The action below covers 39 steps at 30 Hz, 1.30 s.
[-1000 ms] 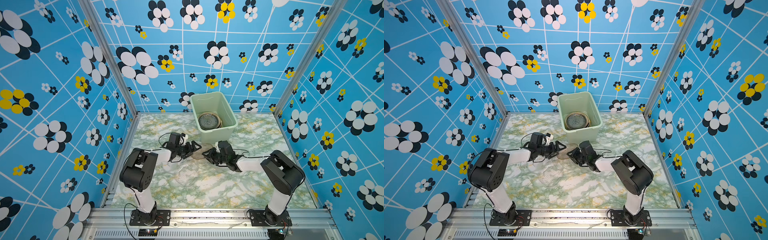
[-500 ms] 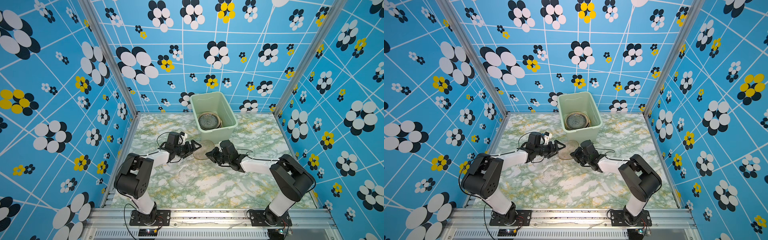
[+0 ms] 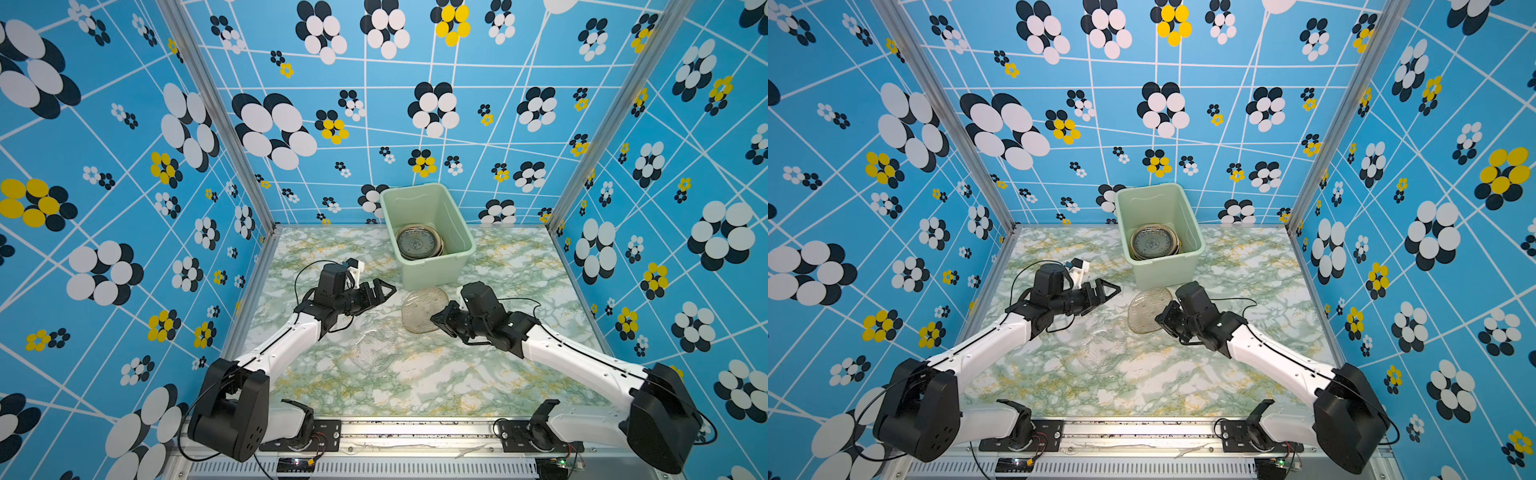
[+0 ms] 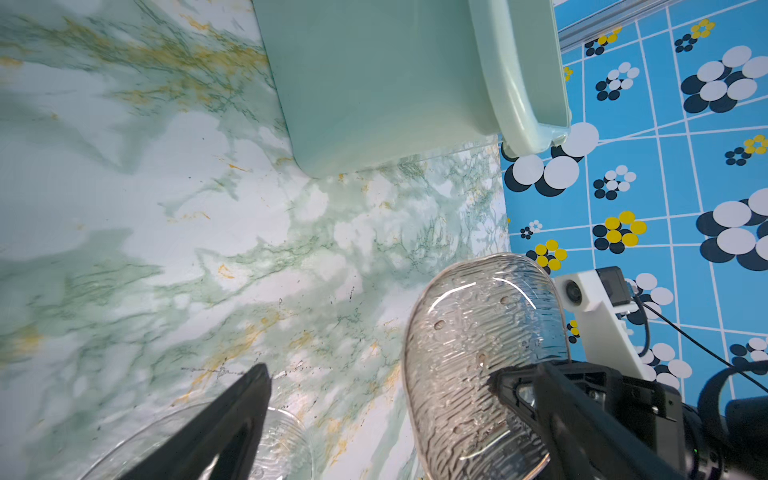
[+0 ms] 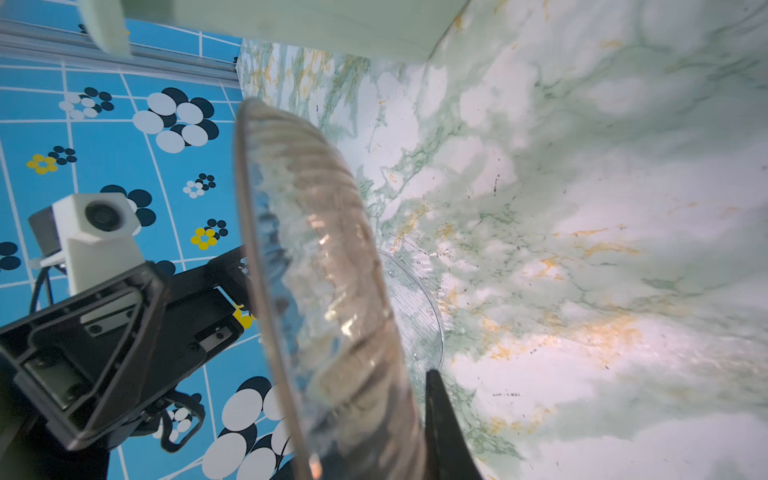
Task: Place the plates into the plastic bin on the countertop
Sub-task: 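Lift the amber-tinted plate toward the bin with the right gripper while the left arm withdraws, then lower the amber-tinted plate into the bin against the stacked plates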
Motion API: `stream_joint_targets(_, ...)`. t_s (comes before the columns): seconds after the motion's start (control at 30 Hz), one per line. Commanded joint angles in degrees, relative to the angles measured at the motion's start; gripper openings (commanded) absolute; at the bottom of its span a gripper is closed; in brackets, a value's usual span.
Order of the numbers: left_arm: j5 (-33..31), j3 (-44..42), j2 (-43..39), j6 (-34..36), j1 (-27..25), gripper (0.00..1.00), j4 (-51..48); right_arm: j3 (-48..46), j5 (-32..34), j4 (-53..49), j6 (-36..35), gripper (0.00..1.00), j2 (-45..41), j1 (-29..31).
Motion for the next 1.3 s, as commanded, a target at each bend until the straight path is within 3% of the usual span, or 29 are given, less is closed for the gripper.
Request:
stream_joint_targets(0.0,-2.9,-0.2,-5.8,2.6,0.5,0.99,-5.5,1.5,2.9,-10.9,-2.0,0.00,-5.5,0.2)
stream_joint_targets(0.23,-4.6,5.0,-17.9,7.5,2.9,0.99,-15.9,11.4,5.4,-22.3,-5.3,0.00,-11.4,0.0)
stream_joint_targets(0.5,-5.5,12.9,-25.9,15.4,4.1,0.99,-23.5,28.0,1.7,-27.5,-8.7,0.00,-4.8,-4.3)
stream_joint_targets(0.97,-4.3,21.1,-25.4,18.8,3.9,0.99,-28.0,50.5,-8.8,-27.8,-10.3,0.00,13.5,-11.8)
stream_joint_targets(1.27,-3.6,28.6,-21.2,25.8,3.3,0.99,-32.7,67.4,-11.1,-35.2,-19.3,0.00,31.1,-17.8)
